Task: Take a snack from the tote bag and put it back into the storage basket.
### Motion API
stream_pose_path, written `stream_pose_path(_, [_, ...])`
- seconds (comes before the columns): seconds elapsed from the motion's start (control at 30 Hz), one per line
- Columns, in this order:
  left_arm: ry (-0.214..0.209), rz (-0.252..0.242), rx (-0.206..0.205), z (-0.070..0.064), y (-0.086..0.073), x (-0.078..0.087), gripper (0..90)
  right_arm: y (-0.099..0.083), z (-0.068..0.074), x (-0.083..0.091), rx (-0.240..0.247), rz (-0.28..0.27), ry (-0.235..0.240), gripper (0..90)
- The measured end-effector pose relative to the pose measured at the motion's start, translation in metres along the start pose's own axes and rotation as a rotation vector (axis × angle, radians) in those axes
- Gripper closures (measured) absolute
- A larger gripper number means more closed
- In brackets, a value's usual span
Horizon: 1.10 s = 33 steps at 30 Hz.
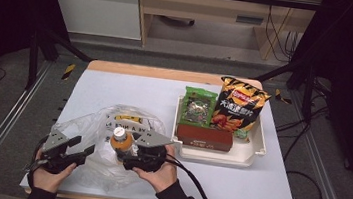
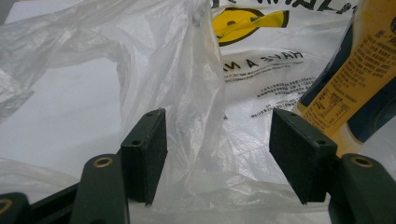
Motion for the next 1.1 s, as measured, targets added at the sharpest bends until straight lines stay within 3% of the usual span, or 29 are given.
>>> stream_pose_path(0.4, [0.001,0.008,0.003,0.001,-0.002,-0.001,36.7,-0.005,0.0,-0.019,-0.025,0.018,0.01,28.3])
stream_pose_path(0.87, [0.002,0.015,0.001,0.002,-0.003,-0.003,36.6,-0.006,0.0,-0.024,-0.02,0.012,0.001,29.5])
stream_pose_path(1.1, [0.004,0.015,0.002,0.002,-0.003,-0.003,36.6,-0.007,0.002,-0.026,0.007,0.012,-0.006,30.1])
Point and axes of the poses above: each handheld gripper's, and its own axes: x roughly backward along the jaws, y roughly out of its top, z roughly to its left, the point moved 10 cm from there along -x, roughly forward along the jaws, and after that the axes turned 3 degrees about -z, right-handed, at the moved point
